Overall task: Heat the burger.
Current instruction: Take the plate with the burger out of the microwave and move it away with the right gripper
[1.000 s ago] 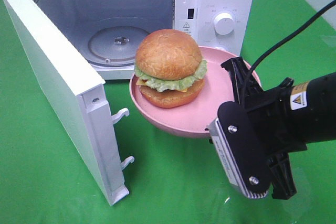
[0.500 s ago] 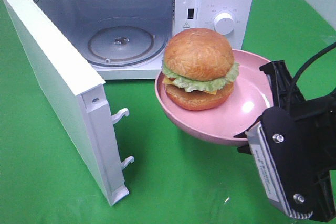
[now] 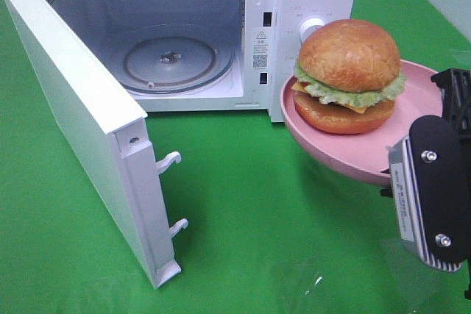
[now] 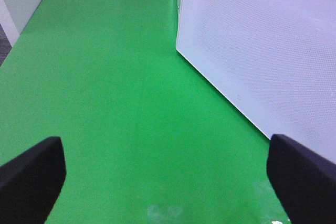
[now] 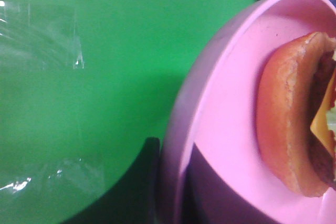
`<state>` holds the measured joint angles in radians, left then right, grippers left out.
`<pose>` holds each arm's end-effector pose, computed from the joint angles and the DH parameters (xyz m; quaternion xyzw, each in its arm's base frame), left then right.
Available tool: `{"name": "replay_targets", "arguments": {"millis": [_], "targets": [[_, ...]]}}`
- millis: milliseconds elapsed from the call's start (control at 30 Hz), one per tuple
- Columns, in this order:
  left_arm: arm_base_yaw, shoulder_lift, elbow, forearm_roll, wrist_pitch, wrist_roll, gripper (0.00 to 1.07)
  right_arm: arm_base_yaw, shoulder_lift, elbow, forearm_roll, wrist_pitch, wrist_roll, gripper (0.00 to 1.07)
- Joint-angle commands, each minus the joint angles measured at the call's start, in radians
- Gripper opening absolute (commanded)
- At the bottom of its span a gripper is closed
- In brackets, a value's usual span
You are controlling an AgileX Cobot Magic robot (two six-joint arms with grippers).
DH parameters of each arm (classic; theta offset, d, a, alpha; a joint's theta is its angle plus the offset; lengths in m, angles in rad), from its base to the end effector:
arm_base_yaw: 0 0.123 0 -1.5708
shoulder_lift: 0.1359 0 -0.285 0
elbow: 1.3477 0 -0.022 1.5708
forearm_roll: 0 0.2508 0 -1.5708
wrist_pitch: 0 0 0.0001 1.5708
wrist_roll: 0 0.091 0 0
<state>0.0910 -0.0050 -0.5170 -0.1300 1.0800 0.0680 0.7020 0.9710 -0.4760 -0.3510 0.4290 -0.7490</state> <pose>-0.0078 -0.0112 0.2809 -0.0059 0.8507 -0.0232 0.5251 0.1407 0.1019 0.2331 -0.7012 0.6066 -0.1330 0.3503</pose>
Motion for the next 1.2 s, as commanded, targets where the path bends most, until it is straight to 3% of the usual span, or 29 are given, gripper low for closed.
{"name": "replay_targets", "arguments": {"millis": [33,200,300,367,633,833,1200], "targets": [[0.004,-0.016,0.001,-0.002,-0.014,0.000,0.98,-0.001,-0.017,-0.010,-0.155,-0.004,0.179,0.00],[0.004,-0.016,0.001,-0.002,-0.014,0.000,0.98,-0.001,-0.017,-0.010,-0.316,0.081,0.445,0.00],[0.004,-0.016,0.001,-0.002,-0.014,0.000,0.98,-0.001,-0.017,-0.010,-0.335,0.092,0.493,0.00],[0.004,-0.016,0.001,-0.002,-0.014,0.000,0.98,-0.001,-0.017,-0.010,-0.400,0.140,0.673,0.00],[0.004,-0.016,0.001,-0.002,-0.014,0.000,0.98,-0.001,-0.016,-0.010,-0.422,0.230,0.900,0.00],[0.004,-0.016,0.001,-0.002,-0.014,0.000,0.98,-0.001,-0.001,-0.010,-0.509,0.315,1.072,0.00],[0.004,-0.016,0.001,-0.002,-0.014,0.000,0.98,-0.003,0.197,-0.011,-0.611,0.368,1.447,0.00]]}}
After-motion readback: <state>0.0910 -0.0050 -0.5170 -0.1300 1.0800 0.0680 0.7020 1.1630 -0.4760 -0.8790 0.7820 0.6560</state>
